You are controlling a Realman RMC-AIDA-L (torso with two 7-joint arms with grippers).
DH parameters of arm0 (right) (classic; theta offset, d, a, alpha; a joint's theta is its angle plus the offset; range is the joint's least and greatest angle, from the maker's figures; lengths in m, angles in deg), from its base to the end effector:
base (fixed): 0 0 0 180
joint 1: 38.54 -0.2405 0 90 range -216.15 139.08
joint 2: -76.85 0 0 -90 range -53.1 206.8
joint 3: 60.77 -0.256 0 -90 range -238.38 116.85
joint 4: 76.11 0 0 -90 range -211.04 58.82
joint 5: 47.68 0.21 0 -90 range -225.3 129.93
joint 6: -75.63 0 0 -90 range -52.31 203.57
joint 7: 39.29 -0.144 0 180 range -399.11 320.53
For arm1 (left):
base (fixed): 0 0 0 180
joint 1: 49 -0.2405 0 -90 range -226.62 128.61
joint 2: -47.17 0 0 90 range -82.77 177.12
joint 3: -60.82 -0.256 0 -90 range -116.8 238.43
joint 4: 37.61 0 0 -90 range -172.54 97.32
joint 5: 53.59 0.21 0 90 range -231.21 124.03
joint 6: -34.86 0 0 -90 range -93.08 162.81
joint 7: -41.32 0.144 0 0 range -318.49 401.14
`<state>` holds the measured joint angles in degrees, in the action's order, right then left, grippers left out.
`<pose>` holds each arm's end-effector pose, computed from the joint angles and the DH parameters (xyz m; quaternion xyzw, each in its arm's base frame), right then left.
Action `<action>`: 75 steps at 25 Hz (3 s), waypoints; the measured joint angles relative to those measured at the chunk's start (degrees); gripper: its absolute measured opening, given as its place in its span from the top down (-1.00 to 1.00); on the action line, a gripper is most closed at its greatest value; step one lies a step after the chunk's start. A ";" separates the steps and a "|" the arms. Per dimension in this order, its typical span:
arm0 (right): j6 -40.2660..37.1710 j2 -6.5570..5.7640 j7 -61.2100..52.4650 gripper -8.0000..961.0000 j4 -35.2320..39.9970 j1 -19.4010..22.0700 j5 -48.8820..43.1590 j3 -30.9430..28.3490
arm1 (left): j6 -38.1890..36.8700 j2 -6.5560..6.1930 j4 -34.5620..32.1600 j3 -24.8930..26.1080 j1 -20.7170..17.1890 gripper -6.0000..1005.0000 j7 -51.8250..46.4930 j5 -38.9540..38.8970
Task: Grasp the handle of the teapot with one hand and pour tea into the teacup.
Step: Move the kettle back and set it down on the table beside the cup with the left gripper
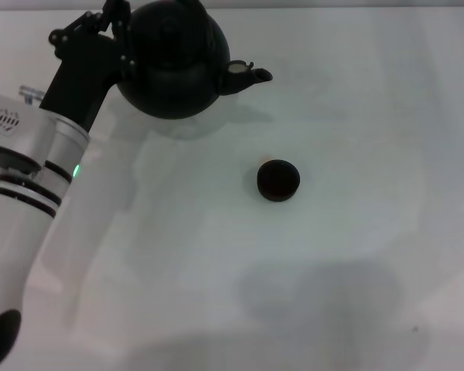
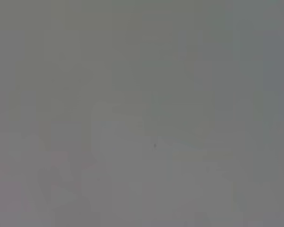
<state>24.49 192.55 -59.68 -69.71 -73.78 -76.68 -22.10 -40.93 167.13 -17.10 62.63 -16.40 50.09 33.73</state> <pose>0.3525 0.4012 0.0663 -0.5993 0.3211 0.2888 0.6740 -0.2481 0.3271 -0.0686 -0.7405 -0.1364 -0.3390 0.5640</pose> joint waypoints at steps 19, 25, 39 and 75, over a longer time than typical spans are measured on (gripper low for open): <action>0.00 -0.23 0.00 -0.75 0.34 0.00 0.00 0.00 | -0.27 0.45 9.28 2.76 -7.80 0.69 -0.41 -7.90; -0.02 -0.22 0.00 -0.75 0.37 0.00 0.00 0.00 | -0.14 0.40 9.31 1.96 -7.87 0.67 -0.42 -7.61; -0.10 -0.21 0.00 -0.75 0.36 0.00 0.00 0.00 | 2.87 0.24 8.23 2.32 -8.93 0.62 -0.43 -8.04; -0.28 -0.13 0.00 -0.75 0.36 0.09 0.00 0.00 | 3.43 0.04 5.86 2.04 -9.65 -0.18 -8.06 -7.51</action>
<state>24.21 192.43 -59.68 -69.35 -73.69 -76.69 -22.10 -37.50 167.17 -11.24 64.67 -26.05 42.04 26.22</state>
